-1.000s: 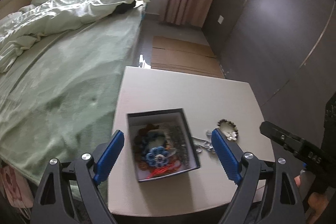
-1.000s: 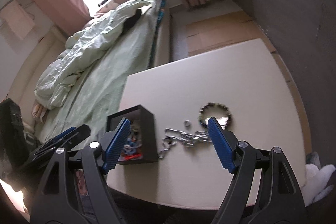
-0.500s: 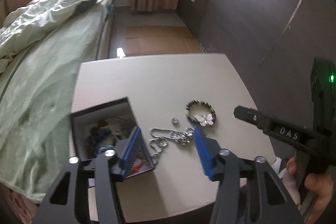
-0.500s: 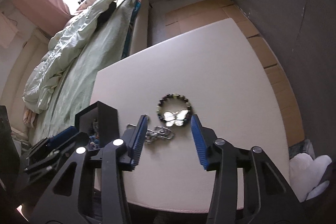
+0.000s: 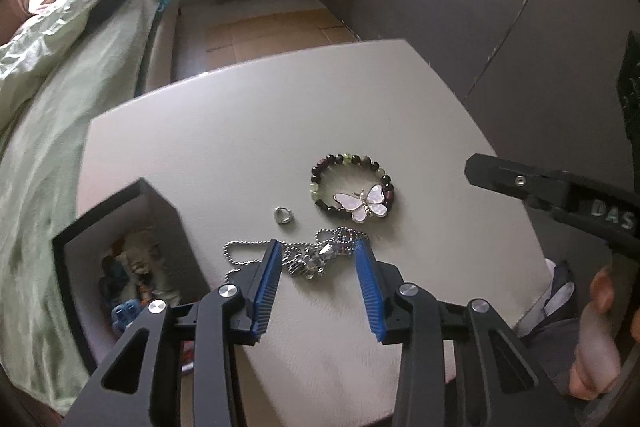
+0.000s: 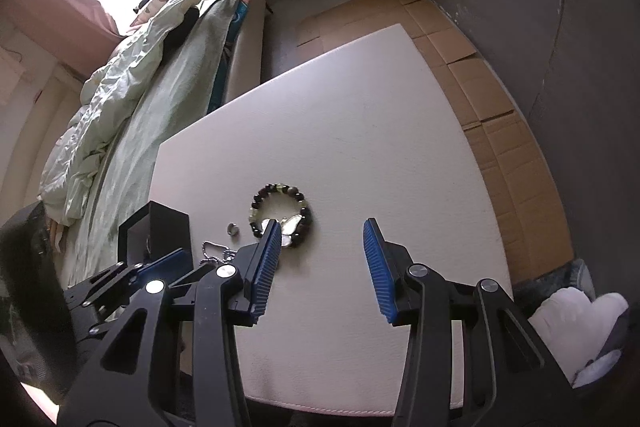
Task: Organize jewelry
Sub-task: 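Grasp the silver chain with the pendant using the left tool, then grasp the dark bead butterfly bracelet with the right tool while the left tool holds the chain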
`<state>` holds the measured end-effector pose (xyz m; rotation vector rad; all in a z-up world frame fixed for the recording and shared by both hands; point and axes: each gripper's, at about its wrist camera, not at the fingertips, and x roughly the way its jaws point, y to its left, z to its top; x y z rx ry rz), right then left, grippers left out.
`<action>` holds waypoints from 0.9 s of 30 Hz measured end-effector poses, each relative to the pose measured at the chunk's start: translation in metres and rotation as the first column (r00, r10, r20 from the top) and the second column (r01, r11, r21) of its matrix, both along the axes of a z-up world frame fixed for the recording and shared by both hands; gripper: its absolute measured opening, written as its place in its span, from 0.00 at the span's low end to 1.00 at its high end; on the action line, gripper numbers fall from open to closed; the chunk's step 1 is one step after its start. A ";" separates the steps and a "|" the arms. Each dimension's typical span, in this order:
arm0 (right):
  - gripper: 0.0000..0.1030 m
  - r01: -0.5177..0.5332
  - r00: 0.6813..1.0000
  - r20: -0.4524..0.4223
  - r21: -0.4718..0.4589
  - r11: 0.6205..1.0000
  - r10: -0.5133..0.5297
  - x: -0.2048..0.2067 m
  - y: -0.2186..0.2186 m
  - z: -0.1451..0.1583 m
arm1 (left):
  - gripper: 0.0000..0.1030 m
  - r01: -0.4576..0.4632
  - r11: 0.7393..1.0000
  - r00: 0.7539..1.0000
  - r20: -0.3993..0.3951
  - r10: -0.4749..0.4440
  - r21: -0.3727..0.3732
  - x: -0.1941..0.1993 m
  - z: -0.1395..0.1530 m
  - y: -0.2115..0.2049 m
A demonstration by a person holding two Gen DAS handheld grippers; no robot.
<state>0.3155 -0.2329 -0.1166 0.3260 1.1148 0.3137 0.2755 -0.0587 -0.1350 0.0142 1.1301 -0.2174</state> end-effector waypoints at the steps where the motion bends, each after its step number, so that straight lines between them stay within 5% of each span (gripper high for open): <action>1: 0.42 -0.001 1.000 -0.005 0.000 1.000 0.001 0.001 0.000 -0.002 | 0.33 -0.001 1.000 1.000 -0.013 0.001 0.002 0.003 -0.005 -0.001; 6: 0.42 -0.006 1.000 -0.015 0.000 1.000 0.006 0.004 0.000 -0.006 | 0.30 0.001 1.000 0.998 -0.066 -0.002 -0.012 0.019 -0.027 0.001; 15: 0.42 -0.023 0.999 -0.029 0.005 1.000 0.023 0.010 0.009 -0.012 | 0.29 0.050 0.997 0.998 -0.045 -0.047 0.054 0.021 -0.035 -0.009; 19: 0.42 -0.034 0.999 -0.030 0.004 0.999 0.034 0.011 0.014 -0.014 | 0.17 0.092 0.995 0.994 -0.069 -0.089 0.037 0.012 -0.036 -0.012; 24: 0.42 -0.043 0.998 -0.040 -0.005 0.999 0.043 0.014 0.019 -0.017 | 0.13 0.123 0.988 0.992 -0.052 -0.119 0.096 0.006 -0.038 -0.019; 27: 0.42 -0.044 0.998 -0.045 -0.012 0.999 0.043 0.019 0.025 -0.019 | 0.12 0.096 0.994 0.994 -0.057 -0.093 0.056 0.010 -0.037 -0.012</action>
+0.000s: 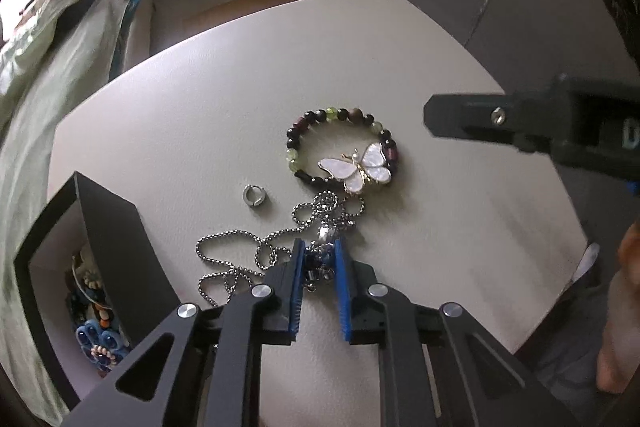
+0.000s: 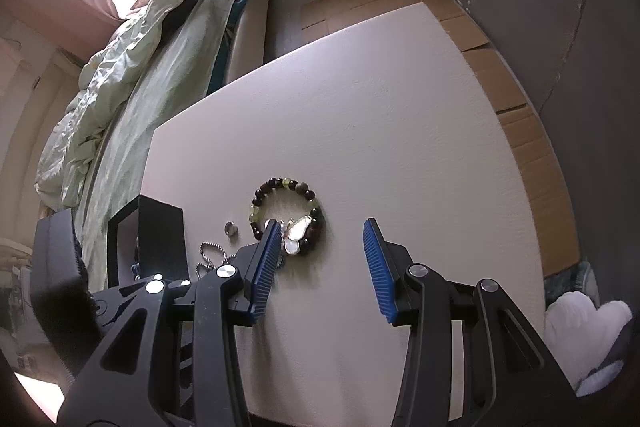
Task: Organize jewelry
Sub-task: 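Grasp the dark bead butterfly bracelet with the right tool while the left tool holds the chain, then lift the chain with the left tool while the right tool carries the bracelet over the box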
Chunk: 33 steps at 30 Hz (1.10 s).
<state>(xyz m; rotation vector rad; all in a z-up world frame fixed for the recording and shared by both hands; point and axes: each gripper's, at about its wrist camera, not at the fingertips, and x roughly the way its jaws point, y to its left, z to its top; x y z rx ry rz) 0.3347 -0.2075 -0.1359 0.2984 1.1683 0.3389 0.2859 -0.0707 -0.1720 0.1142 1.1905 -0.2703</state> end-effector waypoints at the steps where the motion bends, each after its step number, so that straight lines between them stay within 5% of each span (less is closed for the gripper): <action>1: 0.42 -0.002 1.000 0.000 -0.003 1.000 0.002 0.001 0.002 -0.001 | 0.12 -0.007 1.000 1.000 0.001 0.007 -0.003 0.001 0.000 0.001; 9: 0.29 -0.055 0.998 0.007 -0.072 0.996 0.055 0.012 0.028 -0.010 | 0.12 -0.082 0.994 0.994 0.061 0.086 -0.067 0.000 0.023 0.022; 16: 0.29 -0.081 0.996 0.013 -0.154 0.985 0.084 0.018 0.045 -0.018 | 0.12 -0.161 0.973 0.979 0.095 0.178 -0.164 0.004 0.045 0.054; 23: 0.09 -0.104 0.995 -0.025 -0.181 0.978 0.102 0.021 0.055 -0.032 | 0.12 -0.177 0.958 0.969 0.132 0.210 -0.224 0.002 0.070 0.062; 33: 0.08 -0.151 0.985 0.074 -0.026 0.988 0.153 0.002 0.054 0.003 | 0.12 -0.200 0.948 0.951 0.184 0.248 -0.248 -0.020 0.100 0.074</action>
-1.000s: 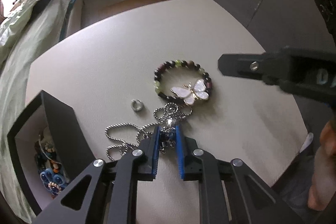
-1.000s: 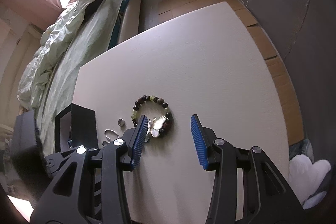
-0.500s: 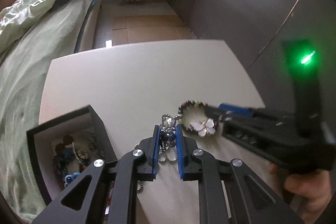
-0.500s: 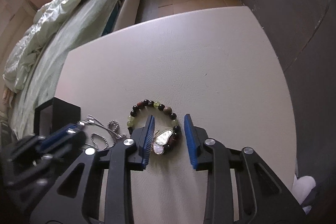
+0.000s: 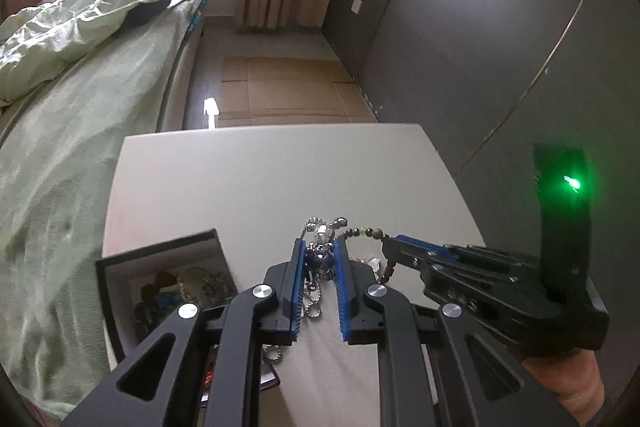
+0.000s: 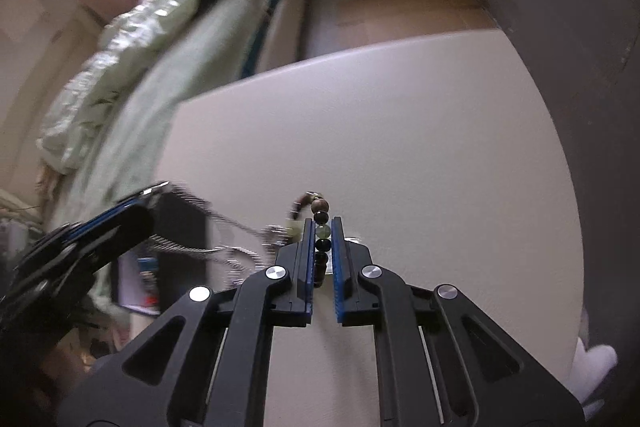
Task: Organize jewelry
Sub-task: 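Lift the chain with the left tool while the right tool carries the bracelet over the box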
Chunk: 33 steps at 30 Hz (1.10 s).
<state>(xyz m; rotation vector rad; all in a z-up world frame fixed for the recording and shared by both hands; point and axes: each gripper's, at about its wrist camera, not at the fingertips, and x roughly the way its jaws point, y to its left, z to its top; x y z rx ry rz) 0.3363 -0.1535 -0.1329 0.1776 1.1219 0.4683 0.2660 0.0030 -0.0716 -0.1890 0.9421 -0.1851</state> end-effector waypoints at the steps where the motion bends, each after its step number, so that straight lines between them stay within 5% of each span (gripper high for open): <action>1: 0.08 -0.010 1.000 0.010 0.014 1.000 0.009 -0.002 0.001 0.003 | 0.12 -0.004 1.000 1.000 0.004 0.004 -0.001 -0.001 0.003 0.001; 16: 0.08 -0.052 0.992 0.123 0.149 0.988 0.033 -0.020 0.000 0.038 | 0.12 -0.052 0.998 0.989 0.138 0.047 0.033 -0.018 0.087 0.024; 33: 0.08 -0.100 0.972 0.231 0.252 0.962 0.040 -0.034 0.001 0.068 | 0.12 -0.127 0.981 0.922 0.383 0.061 0.150 -0.051 0.245 0.038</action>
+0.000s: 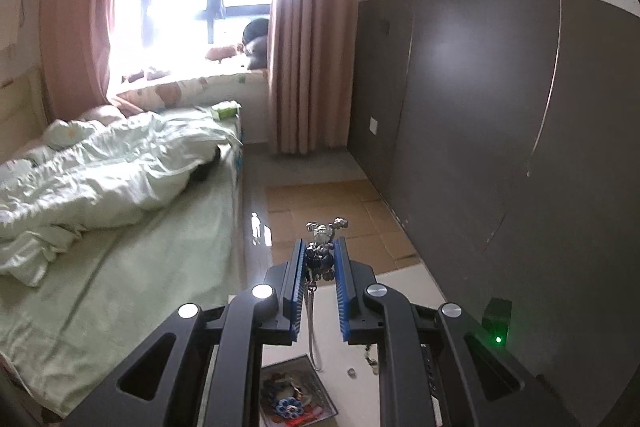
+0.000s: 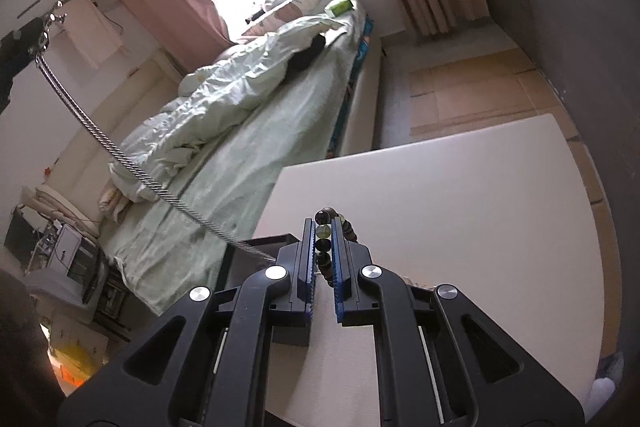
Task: Organize jewelry
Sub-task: 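Lift the chain with the left tool while the right tool carries the bracelet over the box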
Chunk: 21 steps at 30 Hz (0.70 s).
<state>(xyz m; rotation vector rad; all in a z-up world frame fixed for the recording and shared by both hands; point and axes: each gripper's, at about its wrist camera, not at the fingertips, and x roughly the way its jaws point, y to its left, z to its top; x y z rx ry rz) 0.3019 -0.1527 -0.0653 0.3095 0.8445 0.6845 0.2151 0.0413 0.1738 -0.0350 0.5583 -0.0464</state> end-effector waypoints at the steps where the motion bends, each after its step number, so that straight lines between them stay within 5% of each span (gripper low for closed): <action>1: 0.08 -0.002 1.000 0.004 0.005 1.000 0.002 -0.001 0.001 0.002 | 0.12 -0.005 1.000 1.000 0.005 0.005 0.003 -0.002 0.004 0.002; 12: 0.08 -0.060 0.997 0.054 0.051 0.997 0.057 -0.013 0.017 0.014 | 0.12 -0.061 0.997 0.997 0.053 0.058 0.046 -0.029 0.038 0.022; 21: 0.08 -0.135 0.989 0.073 0.049 0.990 0.131 -0.029 0.049 0.017 | 0.12 -0.078 0.996 0.996 -0.036 0.079 0.031 -0.022 -0.009 0.037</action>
